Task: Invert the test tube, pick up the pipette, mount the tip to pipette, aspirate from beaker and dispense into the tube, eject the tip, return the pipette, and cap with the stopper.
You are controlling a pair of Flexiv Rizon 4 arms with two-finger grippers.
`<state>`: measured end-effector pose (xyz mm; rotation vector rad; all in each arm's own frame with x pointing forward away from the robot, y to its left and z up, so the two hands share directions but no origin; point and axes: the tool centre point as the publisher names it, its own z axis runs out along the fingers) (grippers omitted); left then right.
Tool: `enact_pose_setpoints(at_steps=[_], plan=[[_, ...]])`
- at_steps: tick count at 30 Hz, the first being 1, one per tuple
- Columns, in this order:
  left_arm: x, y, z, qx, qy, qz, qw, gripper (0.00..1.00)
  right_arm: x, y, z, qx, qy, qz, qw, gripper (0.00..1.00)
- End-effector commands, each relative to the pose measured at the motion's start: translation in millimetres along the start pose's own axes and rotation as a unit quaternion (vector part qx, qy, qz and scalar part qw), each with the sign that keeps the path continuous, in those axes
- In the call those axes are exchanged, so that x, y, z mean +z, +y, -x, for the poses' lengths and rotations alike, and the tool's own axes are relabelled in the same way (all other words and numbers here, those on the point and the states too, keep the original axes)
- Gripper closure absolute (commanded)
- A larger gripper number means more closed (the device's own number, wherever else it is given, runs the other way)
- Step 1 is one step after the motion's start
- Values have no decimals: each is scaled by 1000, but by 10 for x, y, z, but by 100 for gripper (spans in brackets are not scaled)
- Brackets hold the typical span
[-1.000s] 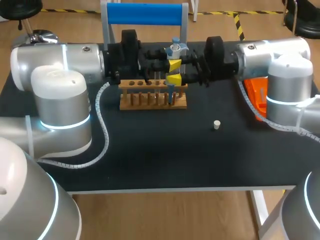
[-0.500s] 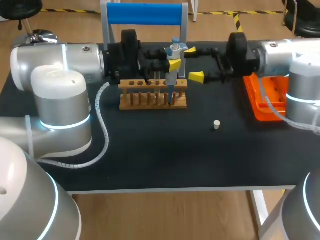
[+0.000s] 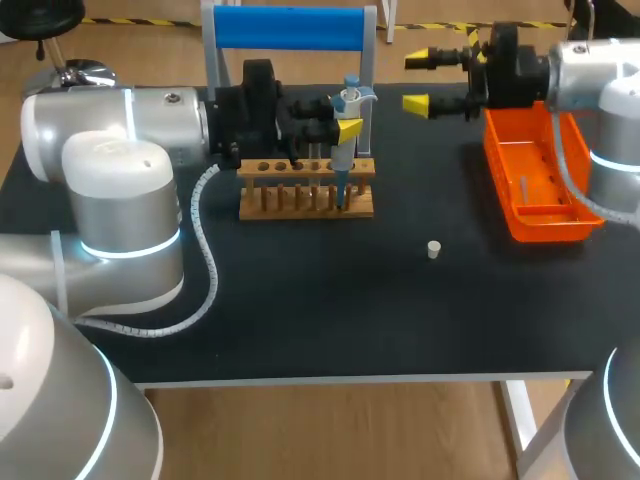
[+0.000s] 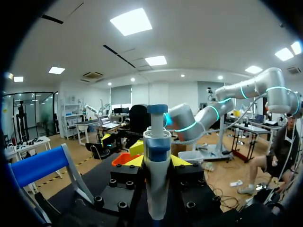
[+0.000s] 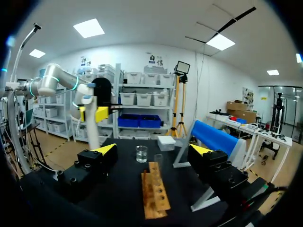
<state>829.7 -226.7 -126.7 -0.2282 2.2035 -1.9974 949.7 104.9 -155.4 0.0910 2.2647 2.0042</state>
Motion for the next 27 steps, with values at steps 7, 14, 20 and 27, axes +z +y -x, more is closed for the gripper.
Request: enact_pose_setpoints(at_steps=[7,14,20,27], plan=[[-10,0,-10,0,-1,-1,1000,100,370,149,721,2,-39,-71,997,0],[-10,0,-10,0,-1,-1,1000,100,563,151,899,1,-51,-101,994,0],[-10,0,-10,0,-1,-1,1000,100,700,93,996,0,-65,-127,990,0],[-10,0,-10,0,-1,-1,1000,100,815,32,1085,-3,-77,-146,986,0]])
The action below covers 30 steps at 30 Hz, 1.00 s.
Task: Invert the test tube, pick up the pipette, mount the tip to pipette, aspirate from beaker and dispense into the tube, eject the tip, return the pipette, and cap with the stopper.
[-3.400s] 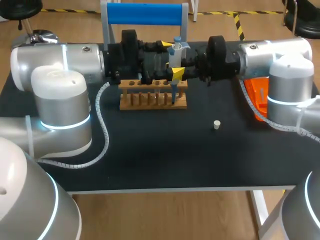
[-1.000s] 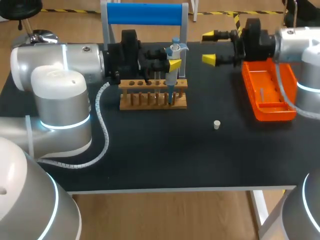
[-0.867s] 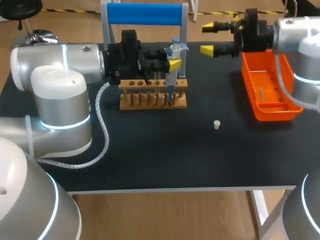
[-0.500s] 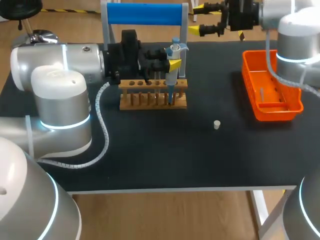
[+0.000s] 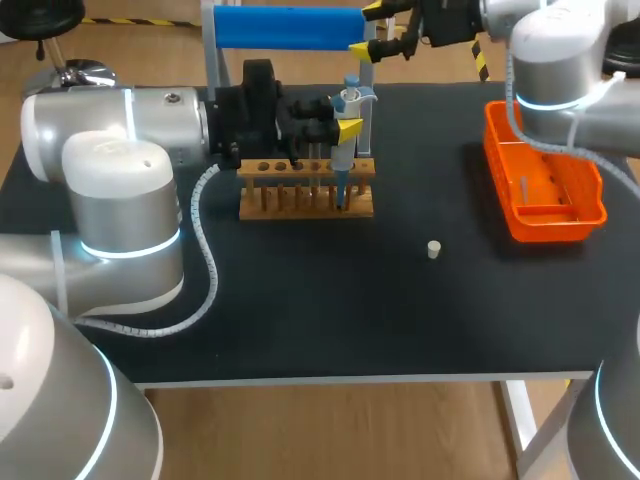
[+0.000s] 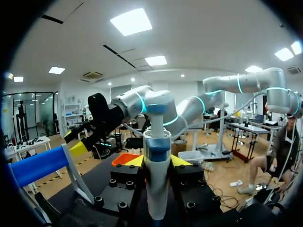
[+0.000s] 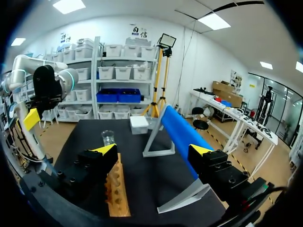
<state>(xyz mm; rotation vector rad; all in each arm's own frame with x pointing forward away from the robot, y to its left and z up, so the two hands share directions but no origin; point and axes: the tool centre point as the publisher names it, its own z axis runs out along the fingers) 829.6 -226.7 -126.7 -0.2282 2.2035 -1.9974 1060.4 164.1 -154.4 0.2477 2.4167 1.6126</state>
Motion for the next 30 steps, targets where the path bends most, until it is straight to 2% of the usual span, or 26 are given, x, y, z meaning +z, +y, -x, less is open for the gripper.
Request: enact_pose_setpoints(at_steps=[1,10,30], plan=[[-10,0,-10,0,-1,-1,1000,100,112,9,51,1,-2,-13,1000,0],[-10,0,-10,0,-1,-1,1000,100,225,35,114,0,-6,-20,1000,0],[-10,0,-10,0,-1,-1,1000,100,351,42,98,-3,-4,-24,1000,0]])
